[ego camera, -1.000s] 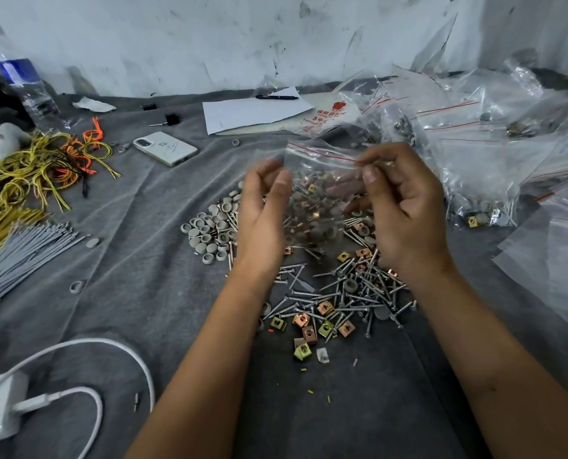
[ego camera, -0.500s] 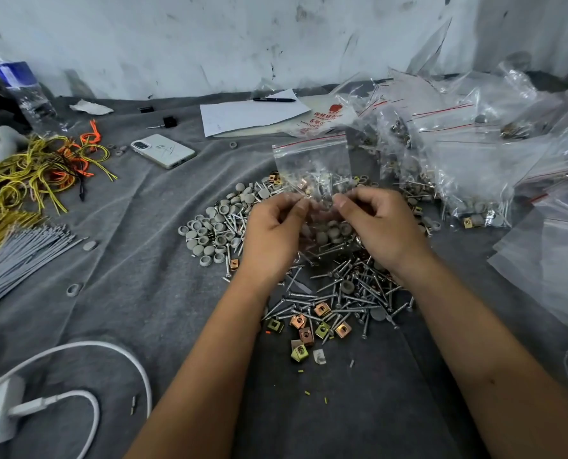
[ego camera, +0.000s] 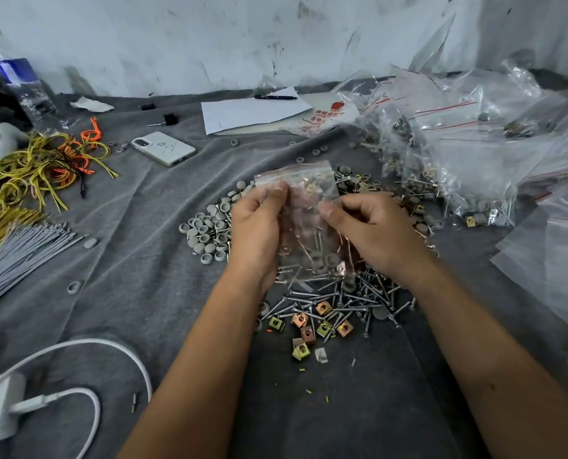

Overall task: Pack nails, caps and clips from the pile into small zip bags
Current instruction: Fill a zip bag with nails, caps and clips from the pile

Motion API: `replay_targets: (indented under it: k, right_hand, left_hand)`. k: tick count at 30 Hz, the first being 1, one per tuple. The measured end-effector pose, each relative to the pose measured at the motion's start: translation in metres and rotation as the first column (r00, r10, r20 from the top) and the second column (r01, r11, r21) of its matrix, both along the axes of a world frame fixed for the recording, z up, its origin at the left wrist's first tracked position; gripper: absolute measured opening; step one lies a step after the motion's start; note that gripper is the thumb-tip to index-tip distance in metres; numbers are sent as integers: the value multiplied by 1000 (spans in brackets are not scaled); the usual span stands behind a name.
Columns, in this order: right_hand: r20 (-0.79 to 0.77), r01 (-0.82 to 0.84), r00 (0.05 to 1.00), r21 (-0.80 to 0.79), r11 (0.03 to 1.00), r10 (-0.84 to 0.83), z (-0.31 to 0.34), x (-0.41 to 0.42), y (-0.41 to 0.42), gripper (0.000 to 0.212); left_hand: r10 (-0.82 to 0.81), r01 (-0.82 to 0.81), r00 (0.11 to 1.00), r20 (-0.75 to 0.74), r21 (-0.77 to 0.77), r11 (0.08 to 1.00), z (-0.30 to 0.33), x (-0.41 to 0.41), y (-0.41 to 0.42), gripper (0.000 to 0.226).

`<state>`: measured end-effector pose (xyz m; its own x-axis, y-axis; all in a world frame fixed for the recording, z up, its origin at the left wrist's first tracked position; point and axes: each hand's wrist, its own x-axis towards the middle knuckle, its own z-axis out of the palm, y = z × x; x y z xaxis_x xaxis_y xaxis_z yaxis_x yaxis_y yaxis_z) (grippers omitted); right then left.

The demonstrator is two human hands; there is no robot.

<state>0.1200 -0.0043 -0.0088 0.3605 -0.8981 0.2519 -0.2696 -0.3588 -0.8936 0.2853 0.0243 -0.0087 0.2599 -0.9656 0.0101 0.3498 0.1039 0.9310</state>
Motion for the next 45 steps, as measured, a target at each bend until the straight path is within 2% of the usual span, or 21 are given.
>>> replay_targets:
  k: [3, 6, 8, 9, 10, 12, 14, 16, 19, 22, 24, 26, 27, 29, 30, 31, 35, 40, 45]
  right_hand:
    - [236, 52, 970, 59, 997, -65, 4, -2, 0, 35]
    - [436, 14, 897, 121, 992, -66, 9, -4, -1, 23]
    - [504, -39, 862, 180, 983, -58, 10, -3, -1, 14]
    - [492, -34, 867, 216, 976, -79, 10, -3, -2, 12]
    - [443, -3, 890, 243, 970, -109, 8, -4, -4, 13]
    - [283, 93, 943, 279, 956, -175, 4, -4, -6, 18]
    - [214, 140, 954, 306, 942, -211, 1, -4, -9, 16]
    - [282, 114, 936, 319, 941, -209, 0, -4, -9, 18]
    - [374, 118, 898, 303, 946, -232, 0, -4, -10, 20]
    - [342, 144, 915, 217, 966, -213, -3, -3, -11, 20]
    - [281, 177, 936, 137, 975, -210, -7, -1, -11, 17]
    - [192, 223, 956, 20, 975, -222, -10, 2, -12, 15]
    - [142, 238, 963, -52, 970, -228, -12, 2, -12, 14]
    - [60, 234, 972, -179, 956, -227, -13, 3, -12, 12]
    - [33, 216, 976, -226, 950, -214, -13, 3, -10, 11]
    - [14, 195, 980, -258, 946, -198, -13, 4, -10, 10]
    - [-47, 139, 986, -301, 943, -160, -13, 4, -9, 7]
    - [-107, 130, 976, -421, 898, -192, -12, 3, -10, 12]
    - [-72, 140, 978, -479, 867, -198, -11, 4, -8, 11]
  left_hand:
    - [-158, 165, 975, -153, 33, 986, 6, -1, 3, 24]
    - [-390, 421, 868, -307, 42, 906, 13, 2, 8, 25]
    - [-448, 514, 800, -399, 70, 855, 14, 2, 9, 23]
    - [-430, 517, 786, -444, 92, 851, 13, 1, 9, 20]
    - [-388, 482, 812, -435, 127, 867, 11, 1, 7, 20]
    - [-301, 355, 923, -240, 230, 906, 7, 1, 6, 22]
    - [-234, 243, 970, -66, 261, 934, 2, 1, 3, 28]
    - [-200, 190, 979, 21, 234, 954, -1, 1, 1, 28]
    - [-185, 157, 970, 156, 174, 972, -2, 1, 1, 10]
    - [-169, 147, 964, 207, 119, 982, -2, -1, 3, 3]
    - [-94, 83, 950, 297, 49, 995, -4, -1, 3, 4]
    - [52, -28, 873, 484, -58, 998, -6, 0, 1, 13]
    - [126, -69, 785, 607, -116, 991, -8, 3, 0, 19]
    - [232, -87, 498, 836, -218, 972, -9, 8, -2, 33]
    - [263, -72, 386, 884, -256, 964, -10, 9, -3, 35]
    - [281, -56, 335, 899, -279, 959, -9, 10, -4, 33]
    - [344, -60, 245, 906, -340, 938, -12, 12, -4, 23]
    - [411, -54, 115, 904, -407, 912, -13, 11, -5, 23]
    - [453, -28, 194, 870, -457, 889, -15, 5, -6, 9]
